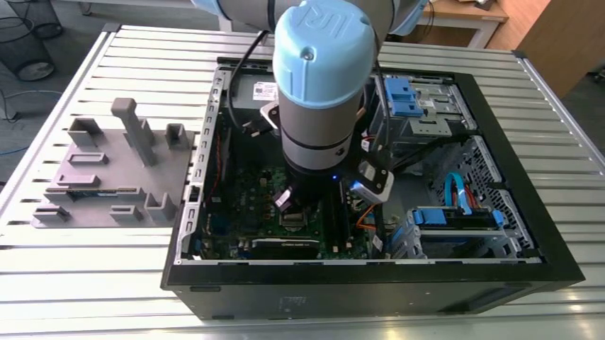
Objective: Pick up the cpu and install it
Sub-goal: 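Install the first cpu locking lever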
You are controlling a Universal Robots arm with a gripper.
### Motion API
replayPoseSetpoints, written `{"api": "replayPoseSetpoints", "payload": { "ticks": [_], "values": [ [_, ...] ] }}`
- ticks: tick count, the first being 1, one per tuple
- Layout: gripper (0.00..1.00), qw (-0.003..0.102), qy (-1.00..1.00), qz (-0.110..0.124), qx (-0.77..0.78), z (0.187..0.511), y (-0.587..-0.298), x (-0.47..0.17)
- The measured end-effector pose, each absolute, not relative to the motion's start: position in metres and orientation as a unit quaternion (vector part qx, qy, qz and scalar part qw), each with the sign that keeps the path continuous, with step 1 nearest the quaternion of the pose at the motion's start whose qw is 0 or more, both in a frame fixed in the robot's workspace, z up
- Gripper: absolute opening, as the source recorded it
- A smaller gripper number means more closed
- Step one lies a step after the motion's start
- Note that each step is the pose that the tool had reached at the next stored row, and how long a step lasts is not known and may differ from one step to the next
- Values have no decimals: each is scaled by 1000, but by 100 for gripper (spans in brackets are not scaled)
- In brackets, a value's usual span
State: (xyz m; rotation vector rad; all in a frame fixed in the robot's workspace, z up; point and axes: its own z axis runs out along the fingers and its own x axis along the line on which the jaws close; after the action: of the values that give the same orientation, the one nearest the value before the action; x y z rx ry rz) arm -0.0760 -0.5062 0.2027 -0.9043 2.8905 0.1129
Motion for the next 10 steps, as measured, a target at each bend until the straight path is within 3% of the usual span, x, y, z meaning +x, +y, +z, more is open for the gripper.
{"api": "replayPoseSetpoints", "payload": {
  "ticks": [10],
  "values": [
    [11,59,952,50,-297,197,-511,-76]
  ]
}}
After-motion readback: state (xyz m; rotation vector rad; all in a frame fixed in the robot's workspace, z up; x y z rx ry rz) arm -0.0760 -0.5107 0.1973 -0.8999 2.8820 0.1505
